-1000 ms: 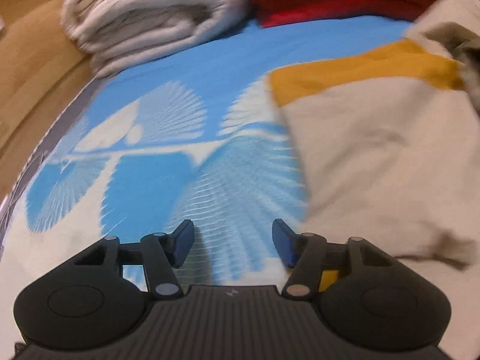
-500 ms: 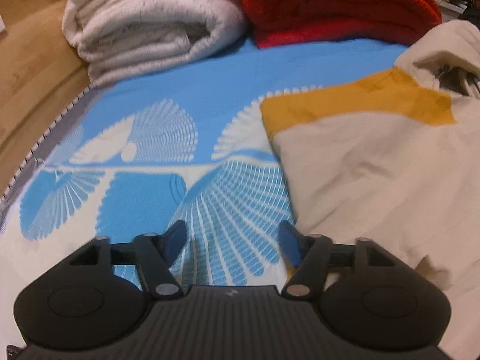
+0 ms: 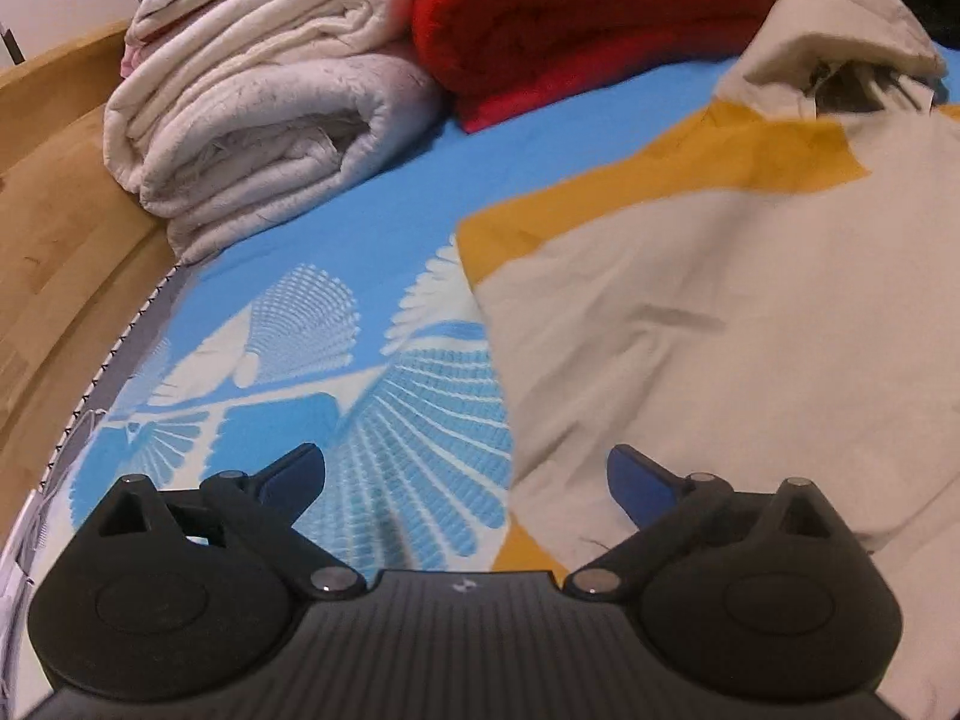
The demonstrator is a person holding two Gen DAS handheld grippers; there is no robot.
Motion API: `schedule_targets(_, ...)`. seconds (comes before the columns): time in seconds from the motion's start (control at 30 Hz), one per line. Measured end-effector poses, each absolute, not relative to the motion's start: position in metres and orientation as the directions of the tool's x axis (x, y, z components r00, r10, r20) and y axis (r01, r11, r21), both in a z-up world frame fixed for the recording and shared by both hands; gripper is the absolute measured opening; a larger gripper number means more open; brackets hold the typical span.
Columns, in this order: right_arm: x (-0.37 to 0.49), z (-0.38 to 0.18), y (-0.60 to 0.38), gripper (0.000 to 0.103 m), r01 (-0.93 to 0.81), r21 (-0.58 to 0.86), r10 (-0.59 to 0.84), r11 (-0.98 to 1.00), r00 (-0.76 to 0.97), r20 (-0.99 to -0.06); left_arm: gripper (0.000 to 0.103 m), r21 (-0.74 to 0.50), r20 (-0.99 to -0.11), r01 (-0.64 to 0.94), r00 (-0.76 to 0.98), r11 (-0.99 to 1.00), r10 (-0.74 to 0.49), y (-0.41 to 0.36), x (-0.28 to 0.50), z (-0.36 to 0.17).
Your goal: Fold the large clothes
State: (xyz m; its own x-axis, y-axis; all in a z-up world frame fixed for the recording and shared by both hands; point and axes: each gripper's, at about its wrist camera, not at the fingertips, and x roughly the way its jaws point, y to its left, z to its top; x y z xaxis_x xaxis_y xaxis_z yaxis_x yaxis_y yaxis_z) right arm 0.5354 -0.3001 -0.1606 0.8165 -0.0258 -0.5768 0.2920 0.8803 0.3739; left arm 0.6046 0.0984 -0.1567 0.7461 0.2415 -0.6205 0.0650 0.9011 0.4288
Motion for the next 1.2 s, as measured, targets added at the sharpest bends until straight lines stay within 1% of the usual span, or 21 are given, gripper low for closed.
schedule_targets(0.03,0.523,-0.151,-0.306,0.063,0.289,0.399,-0.016,0.870,0.826,-0.564,0.102,0.419,-0.606,0.045,0.758,0.907,0.242,0.100,0.601,-0.146)
schedule_targets(0.1,0.490,-0.131,-0.315,0.067,0.284,0.402,-0.026,0.870,0.842,-0.539,0.103,0.395,-0.577,0.012,0.781,0.919,0.238,0.101,0.591,-0.123)
schedule_targets(0.2,0.432,-0.097,-0.328,0.070,0.289,0.358,-0.073,0.888,0.856,-0.512,0.103,0.364,-0.538,-0.002,0.816,0.931,0.212,0.093,0.564,-0.086)
schedule_targets(0.3,0.368,-0.076,-0.339,0.079,0.307,0.324,-0.123,0.895,0.868,-0.481,0.103,0.341,-0.510,-0.019,0.836,0.940,0.202,0.082,0.523,-0.056)
schedule_targets(0.33,0.347,-0.072,-0.340,0.085,0.311,0.322,-0.136,0.894,0.874,-0.467,0.103,0.323,-0.514,-0.017,0.836,0.946,0.191,0.080,0.506,-0.048)
schedule_targets(0.37,0.323,-0.072,-0.342,0.087,0.317,0.318,-0.148,0.893,0.877,-0.457,0.103,0.302,-0.519,-0.017,0.836,0.953,0.179,0.079,0.488,-0.042)
schedule_targets(0.5,0.245,-0.090,-0.336,0.091,0.313,0.322,-0.156,0.894,0.888,-0.432,0.103,0.232,-0.543,-0.070,0.818,0.970,0.188,0.078,0.413,-0.036)
schedule_targets(0.53,0.236,-0.096,-0.334,0.091,0.313,0.327,-0.145,0.892,0.882,-0.448,0.103,0.212,-0.556,-0.085,0.809,0.974,0.191,0.079,0.394,-0.038)
schedule_targets(0.6,0.233,-0.097,-0.332,0.091,0.303,0.352,-0.101,0.886,0.866,-0.490,0.103,0.174,-0.577,-0.117,0.793,0.978,0.198,0.082,0.361,-0.047)
schedule_targets(0.67,0.228,-0.096,-0.331,0.091,0.272,0.386,-0.068,0.881,0.881,-0.468,0.103,0.167,-0.596,-0.152,0.771,0.974,0.222,0.086,0.335,-0.062)
schedule_targets(0.77,0.226,-0.099,-0.328,0.092,0.282,0.364,-0.091,0.888,0.883,-0.461,0.103,0.168,-0.660,-0.164,0.714,0.972,0.234,0.088,0.319,-0.079)
schedule_targets(0.83,0.228,-0.104,-0.325,0.092,0.272,0.358,-0.082,0.893,0.882,-0.465,0.103,0.159,-0.655,-0.161,0.721,0.974,0.226,0.089,0.312,-0.081)
schedule_targets(0.9,0.227,-0.107,-0.320,0.091,0.264,0.324,-0.086,0.908,0.877,-0.473,0.103,0.201,-0.624,-0.177,0.735,0.963,0.265,0.086,0.307,-0.081)
schedule_targets(0.97,0.229,-0.109,-0.314,0.091,0.250,0.283,-0.088,0.926,0.872,-0.482,0.103,0.211,-0.615,-0.183,0.739,0.960,0.275,0.087,0.307,-0.080)
schedule_targets(1.07,0.229,-0.110,-0.309,0.092,0.245,0.258,-0.094,0.935,0.870,-0.484,0.103,0.166,-0.644,-0.184,0.723,0.969,0.248,0.089,0.316,-0.079)
schedule_targets(1.2,0.234,-0.111,-0.311,0.091,0.244,0.293,-0.075,0.925,0.871,-0.486,0.103,0.150,-0.667,-0.180,0.707,0.972,0.234,0.085,0.331,-0.080)
